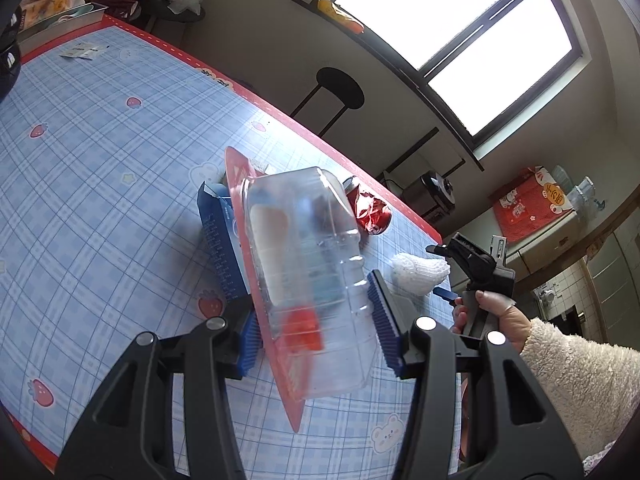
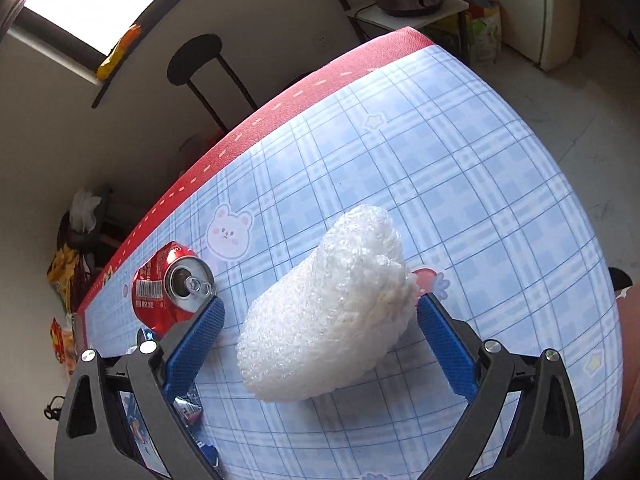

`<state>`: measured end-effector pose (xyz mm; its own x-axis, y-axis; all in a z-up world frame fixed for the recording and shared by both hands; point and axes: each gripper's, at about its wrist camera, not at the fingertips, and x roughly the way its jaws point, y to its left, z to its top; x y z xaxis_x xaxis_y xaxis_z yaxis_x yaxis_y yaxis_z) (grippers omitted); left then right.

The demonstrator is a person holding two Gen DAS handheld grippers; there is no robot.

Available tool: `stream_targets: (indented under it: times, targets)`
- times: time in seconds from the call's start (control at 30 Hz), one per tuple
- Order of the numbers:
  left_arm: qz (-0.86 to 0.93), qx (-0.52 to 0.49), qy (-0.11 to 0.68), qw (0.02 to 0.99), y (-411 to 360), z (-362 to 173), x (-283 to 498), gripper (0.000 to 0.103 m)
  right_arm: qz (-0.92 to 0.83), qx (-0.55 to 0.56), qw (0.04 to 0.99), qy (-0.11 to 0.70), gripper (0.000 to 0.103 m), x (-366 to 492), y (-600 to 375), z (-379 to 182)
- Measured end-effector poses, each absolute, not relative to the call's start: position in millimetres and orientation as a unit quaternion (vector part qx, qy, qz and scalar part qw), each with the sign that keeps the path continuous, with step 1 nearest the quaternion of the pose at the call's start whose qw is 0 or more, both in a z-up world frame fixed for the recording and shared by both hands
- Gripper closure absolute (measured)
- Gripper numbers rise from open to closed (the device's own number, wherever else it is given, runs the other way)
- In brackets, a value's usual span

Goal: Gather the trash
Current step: 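Grasp the white foam mesh net with the right tool while the left tool holds the tray, then carry both items to the bin and open the left tool to drop the tray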

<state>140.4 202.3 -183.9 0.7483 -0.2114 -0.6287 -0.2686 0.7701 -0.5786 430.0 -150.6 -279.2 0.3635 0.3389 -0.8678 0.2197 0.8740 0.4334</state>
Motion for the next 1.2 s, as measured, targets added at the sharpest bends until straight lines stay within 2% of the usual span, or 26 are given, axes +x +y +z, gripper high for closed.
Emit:
stream_targets:
  times: [0.1, 0.17, 0.23, 0.33, 0.43, 0.6, 0.67, 0.93, 1.2]
  targets:
    - [0.019, -0.346, 0.351, 0.870, 204, -187, 139, 0.053, 0.018, 0.237, 0.782, 0.576, 0.008, 430, -145, -287]
    - [0.019, -0.351, 0.350, 0.868, 203, -188, 138, 0.053, 0.021, 0.241, 0.779, 0.579, 0.020, 427, -143, -289]
    - [0.017, -0.352, 0.351, 0.867, 200, -190, 137, 0.053, 0.026, 0.214, 0.787, 0.578, 0.039, 423, -138, -286]
    - [0.016, -0.355, 0.354, 0.865, 200, -193, 137, 0.053, 0.060, 0.167, 0.802, 0.570, 0.050, 412, -128, -276]
    - [0.013, -0.361, 0.357, 0.861, 197, -196, 136, 0.053, 0.116, 0.095, 0.820, 0.553, 0.055, 389, -112, -261]
    - [0.002, -0.364, 0.367, 0.856, 186, -198, 136, 0.053, 0.213, -0.035, 0.838, 0.501, 0.059, 324, -95, -236]
    - [-0.005, -0.362, 0.371, 0.855, 179, -196, 137, 0.053, 0.233, -0.052, 0.842, 0.483, 0.059, 294, -99, -227]
    - [-0.052, -0.332, 0.400, 0.853, 139, -180, 141, 0.053, 0.265, -0.004, 0.857, 0.442, 0.059, 219, -156, -186]
    - [-0.113, -0.274, 0.431, 0.852, 73, -160, 145, 0.053, 0.214, 0.027, 0.889, 0.403, 0.059, 158, -238, -165]
